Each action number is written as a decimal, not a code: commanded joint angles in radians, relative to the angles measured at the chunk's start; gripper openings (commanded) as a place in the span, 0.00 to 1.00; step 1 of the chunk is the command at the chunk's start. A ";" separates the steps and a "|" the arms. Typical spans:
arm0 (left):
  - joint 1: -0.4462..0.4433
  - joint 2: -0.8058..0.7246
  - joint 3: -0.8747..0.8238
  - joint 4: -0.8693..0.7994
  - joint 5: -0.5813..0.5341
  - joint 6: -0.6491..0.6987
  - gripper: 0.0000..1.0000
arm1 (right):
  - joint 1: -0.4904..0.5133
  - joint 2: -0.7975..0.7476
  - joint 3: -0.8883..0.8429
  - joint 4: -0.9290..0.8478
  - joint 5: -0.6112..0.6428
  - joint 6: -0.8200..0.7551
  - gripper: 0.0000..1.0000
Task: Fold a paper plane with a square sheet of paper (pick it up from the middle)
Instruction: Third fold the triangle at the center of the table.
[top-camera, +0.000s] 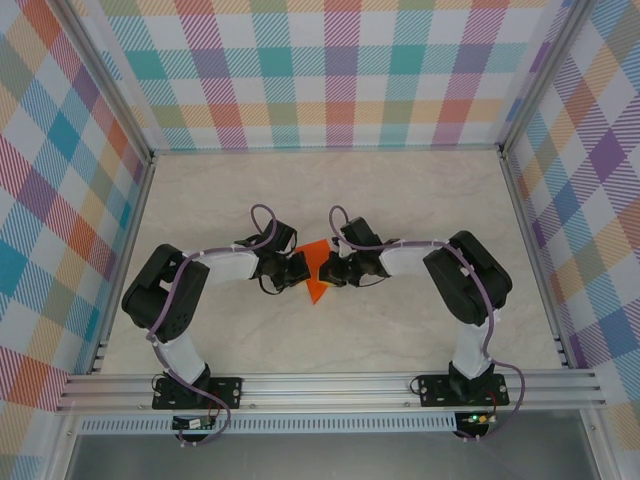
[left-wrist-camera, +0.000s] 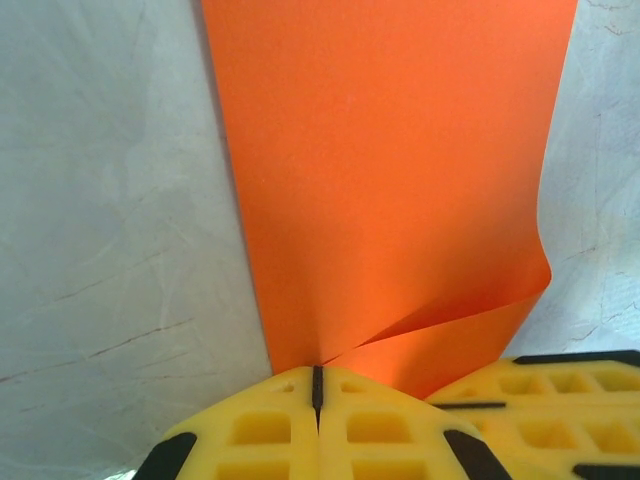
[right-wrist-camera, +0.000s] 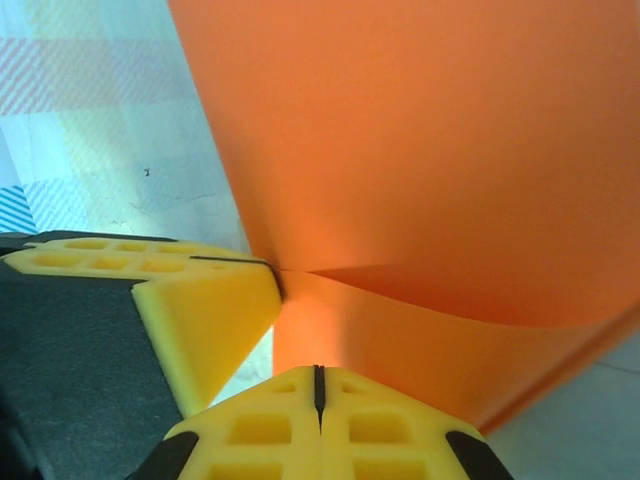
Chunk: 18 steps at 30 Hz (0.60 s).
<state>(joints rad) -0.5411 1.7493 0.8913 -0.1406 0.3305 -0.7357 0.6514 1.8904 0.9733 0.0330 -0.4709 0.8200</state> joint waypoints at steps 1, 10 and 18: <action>-0.013 0.042 -0.018 -0.118 -0.089 0.027 0.00 | -0.017 -0.006 -0.022 0.009 0.013 -0.043 0.02; -0.013 0.044 0.002 -0.204 -0.143 0.042 0.00 | -0.042 0.017 0.011 -0.160 0.160 -0.008 0.01; -0.013 0.052 0.006 -0.223 -0.151 0.044 0.00 | -0.070 -0.057 0.032 -0.205 0.299 0.067 0.00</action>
<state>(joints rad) -0.5552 1.7531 0.9222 -0.2001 0.2775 -0.7128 0.6121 1.8713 1.0042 -0.0952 -0.3225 0.8463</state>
